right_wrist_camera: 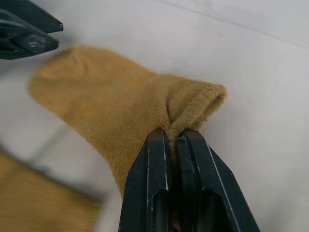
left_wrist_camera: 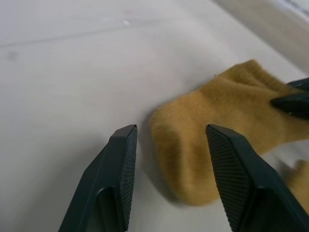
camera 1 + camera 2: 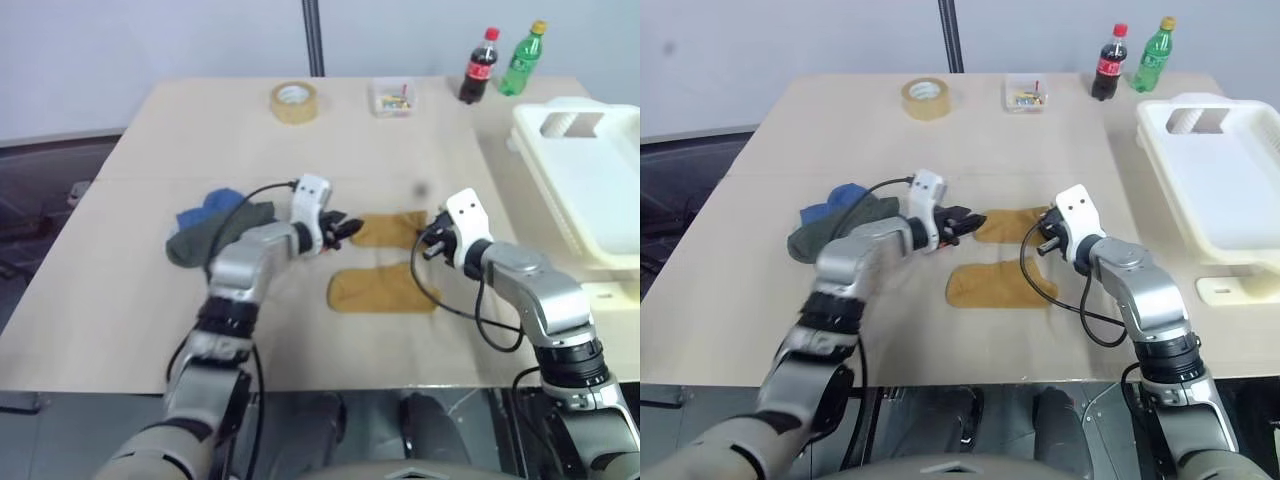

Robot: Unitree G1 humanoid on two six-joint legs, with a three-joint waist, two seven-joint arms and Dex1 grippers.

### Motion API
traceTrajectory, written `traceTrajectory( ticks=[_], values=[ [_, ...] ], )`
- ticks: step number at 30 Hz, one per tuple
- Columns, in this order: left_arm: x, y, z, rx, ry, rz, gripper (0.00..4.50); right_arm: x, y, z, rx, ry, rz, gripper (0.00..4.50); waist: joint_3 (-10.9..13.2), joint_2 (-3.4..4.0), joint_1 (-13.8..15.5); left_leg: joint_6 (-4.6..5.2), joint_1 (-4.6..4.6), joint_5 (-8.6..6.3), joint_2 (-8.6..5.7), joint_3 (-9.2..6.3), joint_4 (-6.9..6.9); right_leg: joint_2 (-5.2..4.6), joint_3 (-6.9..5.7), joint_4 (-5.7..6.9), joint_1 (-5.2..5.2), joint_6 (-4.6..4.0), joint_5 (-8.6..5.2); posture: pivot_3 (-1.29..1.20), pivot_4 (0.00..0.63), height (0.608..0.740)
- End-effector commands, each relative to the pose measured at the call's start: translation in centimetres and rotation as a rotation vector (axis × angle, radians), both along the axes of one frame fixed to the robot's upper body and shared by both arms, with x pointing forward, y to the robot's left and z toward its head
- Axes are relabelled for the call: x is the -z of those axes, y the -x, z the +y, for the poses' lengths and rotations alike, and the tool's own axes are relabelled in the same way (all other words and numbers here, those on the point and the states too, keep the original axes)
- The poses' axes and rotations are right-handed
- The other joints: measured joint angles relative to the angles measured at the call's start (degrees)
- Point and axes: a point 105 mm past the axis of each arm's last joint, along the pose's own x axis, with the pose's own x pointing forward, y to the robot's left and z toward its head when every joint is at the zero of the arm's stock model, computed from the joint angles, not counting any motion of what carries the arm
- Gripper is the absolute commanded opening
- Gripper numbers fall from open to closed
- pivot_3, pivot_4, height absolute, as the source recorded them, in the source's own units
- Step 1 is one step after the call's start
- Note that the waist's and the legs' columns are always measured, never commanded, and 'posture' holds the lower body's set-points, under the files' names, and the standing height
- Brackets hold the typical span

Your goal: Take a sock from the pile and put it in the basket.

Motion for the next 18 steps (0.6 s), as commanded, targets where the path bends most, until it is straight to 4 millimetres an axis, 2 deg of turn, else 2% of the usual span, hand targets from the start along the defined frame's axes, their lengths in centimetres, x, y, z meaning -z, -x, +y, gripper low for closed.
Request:
traceTrajectory(
  ticks=[1,2,4,5,6,9,13,18],
  values=[
    [1.6,-0.9,-0.6,-0.009,-0.074,-0.012,1.78,-1.7,-0.3,0.4,-0.015,0.003,-0.081,0.00,-0.02,0.00,0.06,0.00,0.01,0.00,0.00,-0.01,0.00,-0.02,-0.01,0.00,0.03,0.00,0.00,0.00,0.150,0.740],
    [1.4,-0.7,-1.0,0.012,-0.046,-0.021,1.24,-1.7,-0.2,0.4,-0.015,0.004,-0.086,0.00,-0.03,0.01,-0.14,0.00,0.01,0.00,0.00,0.00,0.00,-0.02,-0.01,-0.01,0.03,0.00,0.00,0.00,0.150,0.740],
    [0.7,-0.6,-1.2,0.033,0.009,-0.043,0.85,-2.0,-0.2,0.5,-0.018,-0.001,-0.099,0.00,-0.03,0.01,-0.20,0.01,0.03,0.00,0.00,0.03,0.00,-0.01,0.04,0.01,0.02,0.01,0.00,0.00,0.150,0.740],
    [0.1,-0.4,-1.2,0.051,0.046,-0.057,0.26,-2.2,-0.1,0.5,-0.021,-0.005,-0.108,0.00,-0.03,0.01,-0.21,0.01,0.03,0.00,0.00,0.01,0.00,-0.01,0.02,0.03,0.02,0.01,0.00,0.00,0.150,0.740],
    [-0.4,-0.1,-1.3,0.066,0.080,-0.069,0.12,-2.4,-0.1,0.5,-0.024,-0.008,-0.117,0.00,-0.02,0.01,-0.21,0.01,0.03,0.00,0.00,0.01,0.00,-0.01,0.02,0.03,0.02,0.01,0.00,0.00,0.150,0.740],
    [-3.0,1.5,-0.9,0.126,0.222,-0.084,0.12,-3.9,0.7,0.7,-0.063,-0.036,-0.167,0.00,-0.02,0.01,-0.49,0.01,-0.01,0.00,0.02,0.00,0.00,-0.01,0.02,0.03,-0.03,0.01,0.00,0.00,0.150,0.740],
    [-5.7,5.2,1.7,0.165,0.303,-0.088,0.12,-5.8,3.3,1.1,-0.153,-0.077,-0.188,0.00,-0.01,0.00,-1.18,0.00,-0.19,0.00,0.03,-0.03,0.00,-0.01,0.04,0.05,-0.21,0.00,0.00,0.00,0.150,0.740],
    [-5.6,9.8,4.0,0.155,0.256,-0.041,0.12,-4.9,6.5,1.3,-0.213,-0.086,-0.121,0.00,-0.04,0.04,-1.37,0.02,-0.08,-0.01,0.10,0.02,-0.06,0.02,0.10,0.02,-0.16,0.00,-0.01,0.00,0.150,0.740]
  ],
)
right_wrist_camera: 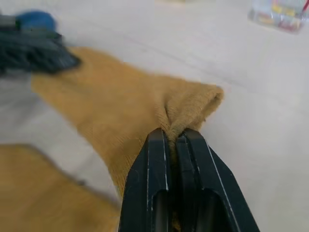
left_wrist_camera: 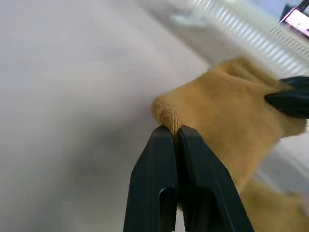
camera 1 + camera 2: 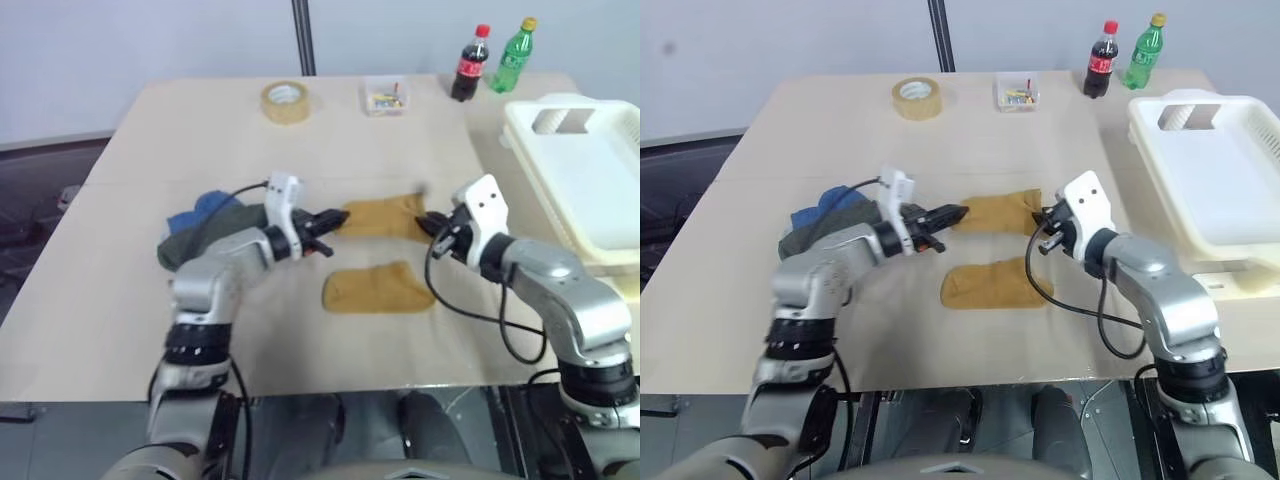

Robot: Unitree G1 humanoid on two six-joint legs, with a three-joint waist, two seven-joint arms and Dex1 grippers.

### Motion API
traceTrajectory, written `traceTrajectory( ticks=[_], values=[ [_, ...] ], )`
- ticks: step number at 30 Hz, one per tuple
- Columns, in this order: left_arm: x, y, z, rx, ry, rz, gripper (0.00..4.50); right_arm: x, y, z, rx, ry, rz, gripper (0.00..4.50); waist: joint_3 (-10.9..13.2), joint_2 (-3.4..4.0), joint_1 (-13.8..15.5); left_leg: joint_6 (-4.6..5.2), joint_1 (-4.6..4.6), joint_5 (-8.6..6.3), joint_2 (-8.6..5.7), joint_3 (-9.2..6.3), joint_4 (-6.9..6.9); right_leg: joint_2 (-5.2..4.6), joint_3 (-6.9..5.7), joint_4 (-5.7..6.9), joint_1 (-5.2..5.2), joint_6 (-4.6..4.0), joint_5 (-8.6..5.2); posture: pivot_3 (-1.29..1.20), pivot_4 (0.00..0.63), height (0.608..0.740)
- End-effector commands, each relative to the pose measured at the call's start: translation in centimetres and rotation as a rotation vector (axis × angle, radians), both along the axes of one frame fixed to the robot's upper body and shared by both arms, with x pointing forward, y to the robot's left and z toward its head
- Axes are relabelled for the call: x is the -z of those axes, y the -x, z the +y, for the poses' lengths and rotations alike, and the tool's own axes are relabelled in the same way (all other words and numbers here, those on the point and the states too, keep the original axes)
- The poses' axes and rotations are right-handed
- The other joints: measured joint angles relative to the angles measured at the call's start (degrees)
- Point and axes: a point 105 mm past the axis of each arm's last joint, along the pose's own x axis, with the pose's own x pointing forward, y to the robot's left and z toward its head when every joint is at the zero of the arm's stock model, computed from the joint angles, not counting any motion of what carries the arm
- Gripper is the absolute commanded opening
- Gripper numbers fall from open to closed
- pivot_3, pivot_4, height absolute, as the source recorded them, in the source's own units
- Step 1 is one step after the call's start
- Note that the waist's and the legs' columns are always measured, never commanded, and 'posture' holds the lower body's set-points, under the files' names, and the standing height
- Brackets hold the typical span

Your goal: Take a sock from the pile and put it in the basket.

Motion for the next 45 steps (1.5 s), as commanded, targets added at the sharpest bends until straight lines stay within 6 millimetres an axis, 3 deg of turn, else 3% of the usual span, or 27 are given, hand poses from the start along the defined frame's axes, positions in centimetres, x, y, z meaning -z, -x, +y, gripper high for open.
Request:
traceTrajectory(
  ticks=[1,5,10,19,28,29,30,31,32,37,39,41,45],
  values=[
    [-0.6,3.3,0.5,0.032,-0.010,0.012,0.12,0.0,2.1,0.1,-0.039,-0.003,0.019,0.00,0.00,0.01,0.10,0.01,0.02,-0.01,0.02,0.01,-0.03,0.01,0.01,-0.01,0.01,0.00,0.00,0.00,0.150,0.740],
    [1.3,5.4,0.4,0.043,-0.063,0.079,0.12,1.9,3.6,-0.3,-0.029,0.026,0.081,0.00,0.01,0.01,1.19,0.17,0.11,-0.10,0.03,0.02,0.02,0.03,-0.02,0.07,0.10,0.00,0.01,0.00,0.150,0.740],
    [4.1,5.5,0.5,0.048,-0.183,0.102,0.12,3.6,3.9,-0.6,-0.012,0.066,0.130,0.00,0.03,0.01,1.79,0.21,0.70,-0.15,0.08,0.08,-0.09,0.06,-0.04,-0.05,0.69,0.00,-0.02,0.00,0.150,0.740],
    [5.4,4.3,0.7,0.039,-0.224,0.094,0.12,5.2,4.6,-0.9,-0.004,0.101,0.151,0.00,0.03,0.01,1.79,0.21,0.78,-0.15,0.16,0.21,-0.36,0.09,0.09,-0.31,0.72,0.00,-0.02,0.00,0.150,0.740],
    [6.6,5.1,-0.2,0.107,-0.243,0.115,0.12,6.5,4.8,-0.7,-0.039,0.161,0.163,0.00,0.03,0.01,1.77,0.20,0.78,-0.14,0.17,0.23,-0.57,0.08,0.11,-0.60,0.71,0.01,-0.02,0.00,0.150,0.740],
    [6.6,5.2,-0.4,0.115,-0.238,0.122,0.39,6.6,4.9,-0.6,-0.056,0.170,0.165,0.00,0.03,0.01,1.76,0.20,0.78,-0.15,0.17,0.23,-0.58,0.09,0.11,-0.62,0.72,0.01,-0.01,0.00,0.150,0.740],
    [6.7,5.4,-0.5,0.123,-0.234,0.126,0.71,6.5,4.8,-0.6,-0.072,0.176,0.153,0.59,0.03,0.01,1.76,0.21,0.77,-0.14,0.17,0.23,-0.59,0.09,0.10,-0.65,0.72,0.01,-0.01,0.00,0.150,0.740],
    [6.7,5.5,-0.6,0.127,-0.233,0.129,0.88,6.4,4.8,-0.5,-0.088,0.171,0.145,0.74,0.03,0.01,1.76,0.20,0.78,-0.15,0.17,0.23,-0.59,0.09,0.10,-0.66,0.73,0.01,-0.01,0.00,0.150,0.740],
    [6.6,5.6,-0.6,0.130,-0.234,0.129,1.34,6.1,4.6,-0.6,-0.086,0.167,0.132,1.07,0.03,0.01,1.76,0.21,0.78,-0.15,0.17,0.23,-0.60,0.09,0.10,-0.68,0.73,0.02,-0.01,0.00,0.150,0.740],
    [5.9,6.1,-0.1,0.128,-0.219,0.113,3.66,5.3,4.6,-1.4,-0.081,0.233,0.058,3.43,0.03,0.01,1.73,0.21,0.78,-0.14,0.19,0.23,-0.67,0.09,0.09,-0.71,0.72,0.02,-0.01,0.00,0.150,0.740],
    [5.3,6.4,0.4,0.131,-0.207,0.090,3.95,4.6,5.0,-1.7,-0.096,0.245,0.017,4.13,0.03,0.01,1.71,0.20,0.78,-0.14,0.20,0.23,-0.70,0.09,0.10,-0.74,0.72,0.01,-0.01,0.00,0.150,0.740],
    [4.6,6.8,1.1,0.133,-0.180,0.077,3.95,3.2,5.0,-1.8,-0.114,0.214,-0.036,4.00,0.04,0.01,1.59,0.17,0.78,-0.13,0.20,0.24,-0.78,0.09,0.11,-0.77,0.72,0.01,-0.01,0.00,0.150,0.740],
    [4.0,7.6,2.7,0.161,-0.125,0.138,3.95,1.0,5.4,-0.8,-0.205,0.157,-0.142,2.59,0.04,0.01,1.62,0.20,0.78,-0.14,0.24,0.24,-0.81,0.10,0.11,-0.78,0.72,0.01,-0.01,0.00,0.150,0.740]
  ],
)
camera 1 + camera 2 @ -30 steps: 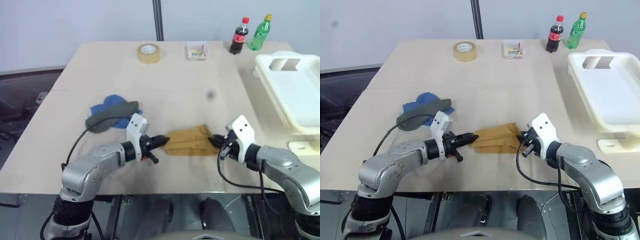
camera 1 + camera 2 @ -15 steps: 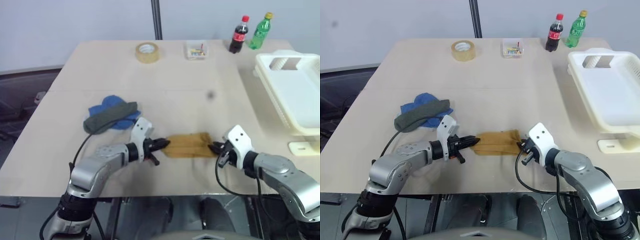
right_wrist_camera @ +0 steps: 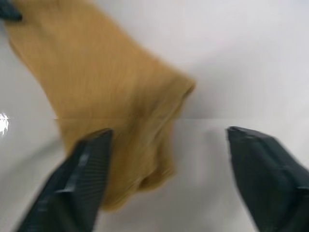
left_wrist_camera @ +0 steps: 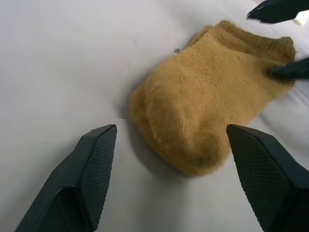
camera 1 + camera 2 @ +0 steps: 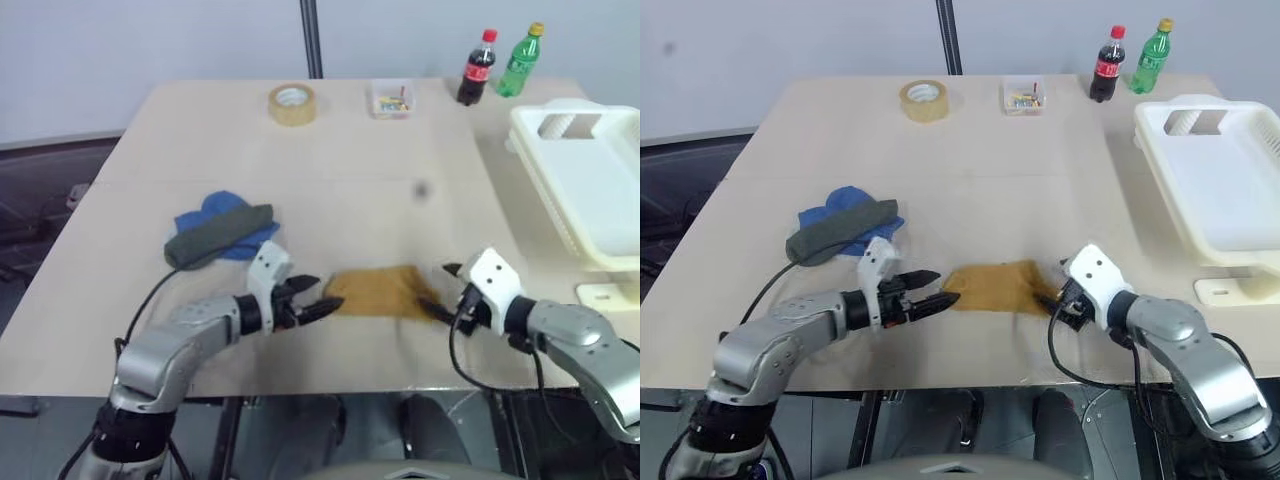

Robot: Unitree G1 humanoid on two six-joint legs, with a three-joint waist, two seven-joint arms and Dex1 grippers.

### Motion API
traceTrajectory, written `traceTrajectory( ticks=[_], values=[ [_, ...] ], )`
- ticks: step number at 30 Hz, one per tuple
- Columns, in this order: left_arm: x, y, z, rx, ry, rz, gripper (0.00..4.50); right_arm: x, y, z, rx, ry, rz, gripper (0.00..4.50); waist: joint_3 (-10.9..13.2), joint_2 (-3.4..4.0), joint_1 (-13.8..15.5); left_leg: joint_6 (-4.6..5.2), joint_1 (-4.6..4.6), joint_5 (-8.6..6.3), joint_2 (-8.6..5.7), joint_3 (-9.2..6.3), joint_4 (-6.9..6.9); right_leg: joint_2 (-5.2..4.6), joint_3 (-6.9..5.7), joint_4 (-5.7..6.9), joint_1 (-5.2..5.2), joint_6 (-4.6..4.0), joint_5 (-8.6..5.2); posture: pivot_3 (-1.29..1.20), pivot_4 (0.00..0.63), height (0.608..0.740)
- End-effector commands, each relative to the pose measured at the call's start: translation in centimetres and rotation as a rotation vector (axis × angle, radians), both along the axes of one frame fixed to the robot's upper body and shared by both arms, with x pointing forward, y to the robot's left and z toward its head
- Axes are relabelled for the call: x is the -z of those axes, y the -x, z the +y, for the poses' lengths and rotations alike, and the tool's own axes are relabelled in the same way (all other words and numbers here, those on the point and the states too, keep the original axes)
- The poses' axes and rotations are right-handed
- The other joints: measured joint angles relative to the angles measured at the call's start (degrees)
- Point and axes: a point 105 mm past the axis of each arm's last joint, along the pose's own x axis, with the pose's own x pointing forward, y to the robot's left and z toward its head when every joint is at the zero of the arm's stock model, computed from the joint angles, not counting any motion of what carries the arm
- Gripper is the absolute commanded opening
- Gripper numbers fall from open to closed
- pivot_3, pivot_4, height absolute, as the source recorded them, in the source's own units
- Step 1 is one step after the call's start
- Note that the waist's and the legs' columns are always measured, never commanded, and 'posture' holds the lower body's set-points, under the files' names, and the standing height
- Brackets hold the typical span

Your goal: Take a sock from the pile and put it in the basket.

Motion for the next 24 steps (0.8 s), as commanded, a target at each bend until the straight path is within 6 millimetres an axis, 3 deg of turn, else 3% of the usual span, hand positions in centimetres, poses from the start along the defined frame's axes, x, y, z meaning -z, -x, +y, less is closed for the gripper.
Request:
traceTrajectory(
  ticks=[1,4,7,12,15,24],
  values=[
    [-1.1,0.8,1.0,0.046,0.025,0.019,3.95,-2.5,0.7,1.6,-0.129,-0.053,-0.106,2.27,0.00,-0.01,-0.10,0.01,0.02,-0.01,0.02,0.00,0.00,0.02,0.00,0.00,0.00,0.00,0.00,0.00,0.150,0.740],
    [-0.3,0.1,1.0,0.025,0.003,0.052,3.95,-0.9,0.5,2.8,-0.193,-0.033,-0.074,0.89,-0.01,-0.03,0.06,0.02,0.06,-0.01,0.05,0.02,-0.01,0.04,-0.01,-0.02,0.02,0.00,0.00,0.00,0.150,0.740],
    [0.8,0.2,0.8,0.046,-0.040,0.085,3.95,1.2,-0.1,3.6,-0.226,0.017,-0.044,0.12,-0.01,-0.03,0.01,0.01,0.08,0.00,0.04,0.03,0.00,0.05,-0.01,-0.03,0.04,-0.01,0.00,0.00,0.150,0.740],
    [2.7,-0.2,-0.5,0.059,-0.040,0.169,3.95,4.6,-0.8,3.2,-0.240,0.122,0.004,0.12,-0.03,-0.03,0.22,-0.07,0.07,0.04,0.04,0.05,-0.04,0.04,0.02,-0.04,0.00,-0.02,0.01,0.00,0.150,0.740],
    [2.8,-0.6,-1.9,0.089,-0.021,0.150,3.95,4.7,-1.0,3.1,-0.232,0.127,-0.004,0.12,-0.16,0.06,0.33,-0.07,0.12,0.04,0.03,0.07,-0.04,0.03,0.03,-0.02,0.04,-0.02,0.01,0.00,0.150,0.740],
    [-0.3,-0.9,-5.1,0.258,0.071,-0.085,3.95,3.9,-1.0,3.0,-0.212,0.108,-0.033,0.12,-0.15,0.05,0.14,-0.10,0.12,0.06,0.03,0.06,-0.03,0.04,0.05,-0.02,0.07,-0.02,0.01,0.00,0.150,0.740]
  ],
)
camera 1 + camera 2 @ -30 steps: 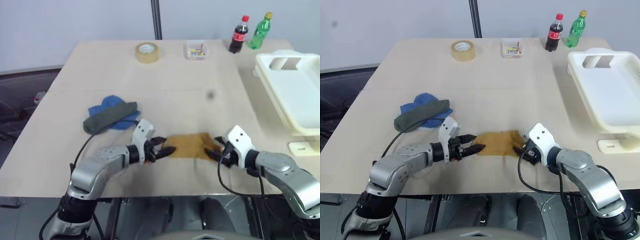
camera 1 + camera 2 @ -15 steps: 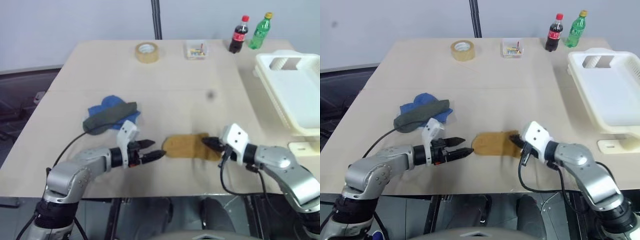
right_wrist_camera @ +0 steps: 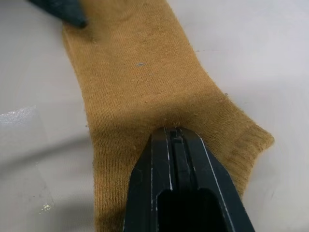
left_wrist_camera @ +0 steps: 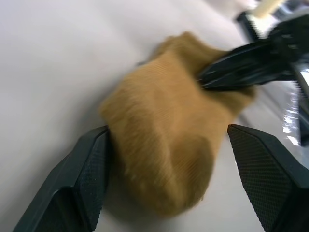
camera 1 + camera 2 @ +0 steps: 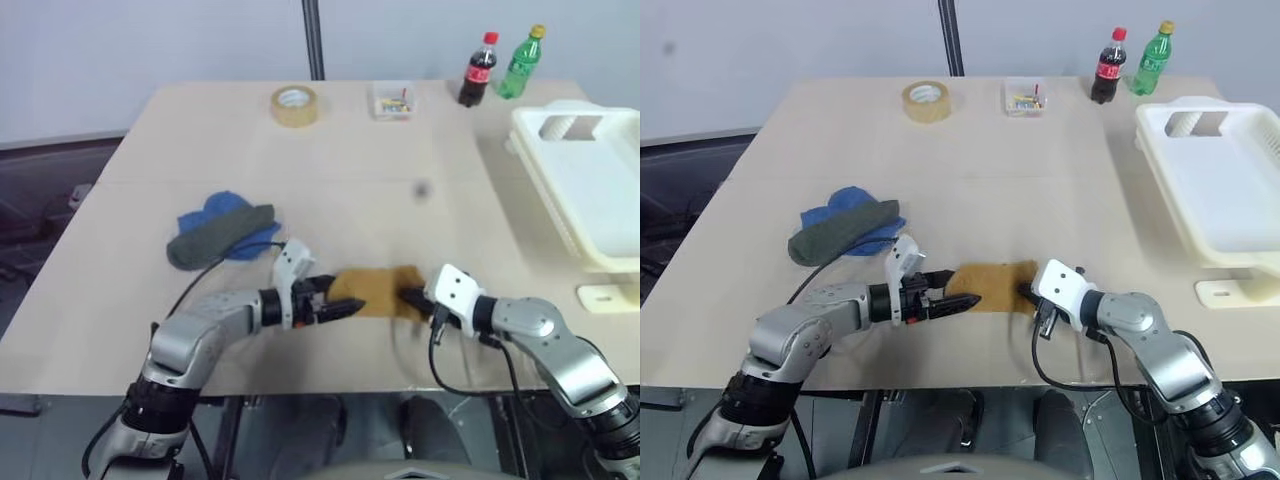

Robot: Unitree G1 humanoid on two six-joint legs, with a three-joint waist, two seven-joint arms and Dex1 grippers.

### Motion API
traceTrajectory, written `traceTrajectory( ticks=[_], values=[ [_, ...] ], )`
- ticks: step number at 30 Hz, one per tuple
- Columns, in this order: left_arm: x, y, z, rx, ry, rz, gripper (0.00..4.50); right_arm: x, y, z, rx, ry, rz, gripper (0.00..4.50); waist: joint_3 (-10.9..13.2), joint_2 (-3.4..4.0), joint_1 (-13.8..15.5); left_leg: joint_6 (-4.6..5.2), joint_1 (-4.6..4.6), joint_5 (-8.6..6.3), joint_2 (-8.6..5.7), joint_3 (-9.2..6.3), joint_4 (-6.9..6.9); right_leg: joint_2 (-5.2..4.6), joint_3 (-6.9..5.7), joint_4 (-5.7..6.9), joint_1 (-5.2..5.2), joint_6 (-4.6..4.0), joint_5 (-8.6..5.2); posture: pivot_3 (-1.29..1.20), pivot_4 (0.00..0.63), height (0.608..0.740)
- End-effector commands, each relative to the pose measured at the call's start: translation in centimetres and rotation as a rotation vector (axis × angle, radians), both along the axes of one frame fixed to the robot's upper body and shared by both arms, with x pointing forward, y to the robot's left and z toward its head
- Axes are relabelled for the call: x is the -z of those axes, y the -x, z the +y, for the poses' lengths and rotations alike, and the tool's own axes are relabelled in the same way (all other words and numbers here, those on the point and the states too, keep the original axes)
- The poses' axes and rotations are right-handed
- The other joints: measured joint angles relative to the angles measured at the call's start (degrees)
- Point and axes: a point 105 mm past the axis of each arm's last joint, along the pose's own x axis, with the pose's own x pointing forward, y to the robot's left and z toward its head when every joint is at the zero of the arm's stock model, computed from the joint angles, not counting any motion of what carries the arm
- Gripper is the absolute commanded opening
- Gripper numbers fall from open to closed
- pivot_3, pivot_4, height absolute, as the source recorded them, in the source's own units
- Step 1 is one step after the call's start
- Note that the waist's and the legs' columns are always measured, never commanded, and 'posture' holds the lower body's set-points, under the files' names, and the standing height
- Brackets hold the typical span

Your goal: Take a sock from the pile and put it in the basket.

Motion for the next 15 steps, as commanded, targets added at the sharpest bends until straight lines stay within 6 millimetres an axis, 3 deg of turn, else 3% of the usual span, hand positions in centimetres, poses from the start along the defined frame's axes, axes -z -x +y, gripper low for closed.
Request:
traceTrajectory(
  ticks=[1,9,15],
  values=[
    [-1.7,-0.3,-1.3,0.068,0.049,-0.114,3.95,-1.0,0.1,-0.1,0.008,-0.006,-0.043,0.12,0.00,0.00,0.06,0.00,-0.01,0.00,0.00,0.00,0.00,0.00,0.00,0.00,-0.01,0.00,0.00,0.00,0.150,0.740],
    [-3.2,-0.5,-4.7,0.198,0.155,-0.137,3.95,-2.5,0.1,-0.2,0.045,-0.027,-0.075,0.12,0.01,-0.02,0.12,-0.01,-0.06,0.01,-0.01,-0.02,0.01,0.02,-0.02,0.00,-0.02,0.00,0.00,0.00,0.150,0.740],
    [-3.0,-0.8,-7.1,0.261,0.186,-0.115,3.95,-3.6,0.2,-0.7,0.085,-0.032,-0.099,0.12,0.02,-0.03,0.06,-0.06,-0.06,0.04,-0.02,0.00,0.01,0.02,0.00,0.00,-0.02,0.01,0.00,0.00,0.150,0.740]
  ],
)
